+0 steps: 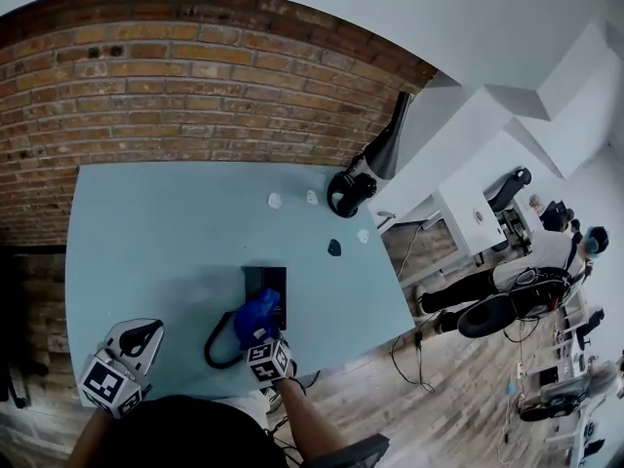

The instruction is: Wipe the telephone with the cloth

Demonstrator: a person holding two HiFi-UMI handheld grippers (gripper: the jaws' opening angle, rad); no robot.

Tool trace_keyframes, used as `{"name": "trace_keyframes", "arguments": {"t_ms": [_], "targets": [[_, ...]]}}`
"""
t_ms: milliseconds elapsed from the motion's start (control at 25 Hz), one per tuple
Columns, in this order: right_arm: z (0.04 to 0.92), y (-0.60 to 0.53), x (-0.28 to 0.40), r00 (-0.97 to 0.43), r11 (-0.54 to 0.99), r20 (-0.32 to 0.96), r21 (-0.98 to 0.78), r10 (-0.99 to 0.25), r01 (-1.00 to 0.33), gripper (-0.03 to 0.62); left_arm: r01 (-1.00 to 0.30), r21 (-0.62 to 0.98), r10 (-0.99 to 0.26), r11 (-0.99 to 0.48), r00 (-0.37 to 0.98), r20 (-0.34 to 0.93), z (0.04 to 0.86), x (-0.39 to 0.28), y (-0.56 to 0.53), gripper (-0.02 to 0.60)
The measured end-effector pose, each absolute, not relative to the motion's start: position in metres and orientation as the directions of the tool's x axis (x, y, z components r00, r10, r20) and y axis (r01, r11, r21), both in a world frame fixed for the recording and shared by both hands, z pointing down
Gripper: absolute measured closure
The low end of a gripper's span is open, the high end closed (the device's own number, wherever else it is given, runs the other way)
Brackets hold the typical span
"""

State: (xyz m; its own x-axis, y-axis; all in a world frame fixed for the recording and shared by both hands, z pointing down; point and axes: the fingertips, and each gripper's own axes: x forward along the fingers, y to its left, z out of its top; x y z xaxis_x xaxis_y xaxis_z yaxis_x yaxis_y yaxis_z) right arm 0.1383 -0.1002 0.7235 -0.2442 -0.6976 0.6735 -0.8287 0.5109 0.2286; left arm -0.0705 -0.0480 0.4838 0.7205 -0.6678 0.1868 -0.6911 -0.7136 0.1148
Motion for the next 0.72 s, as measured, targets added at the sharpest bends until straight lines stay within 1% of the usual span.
{"name": "trace_keyframes", "arguments": {"t_ms": [440,520,600,680,720], "targets": [[0.736,-0.074,0.135,-0.232,0.487,0.706,0.180,-0.669,-0.855,0.519,-0.656,0.116,-0.631,-0.746,0.752,0.192,0.485,-0.062,-0.046,0.591],[0.748,-0.070,0.128,-0.252,0.477,0.718,0.126,-0.649,-0.870,0.519,-0.662,0.125,-0.636,-0.739,0.747,0.193,0.487,-0.069,-0.046,0.591],[0.748,-0.068,0.124,-0.303,0.429,0.709,0.000,-0.637,-0.904,0.517,-0.672,0.148,-0.647,-0.726,0.740,0.184,0.490,-0.074,-0.045,0.591],[0.721,-0.075,0.129,-0.349,0.377,0.649,-0.101,-0.677,-0.921,0.510,-0.670,0.170,-0.646,-0.722,0.742,0.178,0.493,-0.070,-0.046,0.591],[0.705,-0.081,0.135,-0.357,0.375,0.613,-0.104,-0.705,-0.921,0.508,-0.667,0.170,-0.643,-0.725,0.744,0.180,0.495,-0.066,-0.047,0.591]]}}
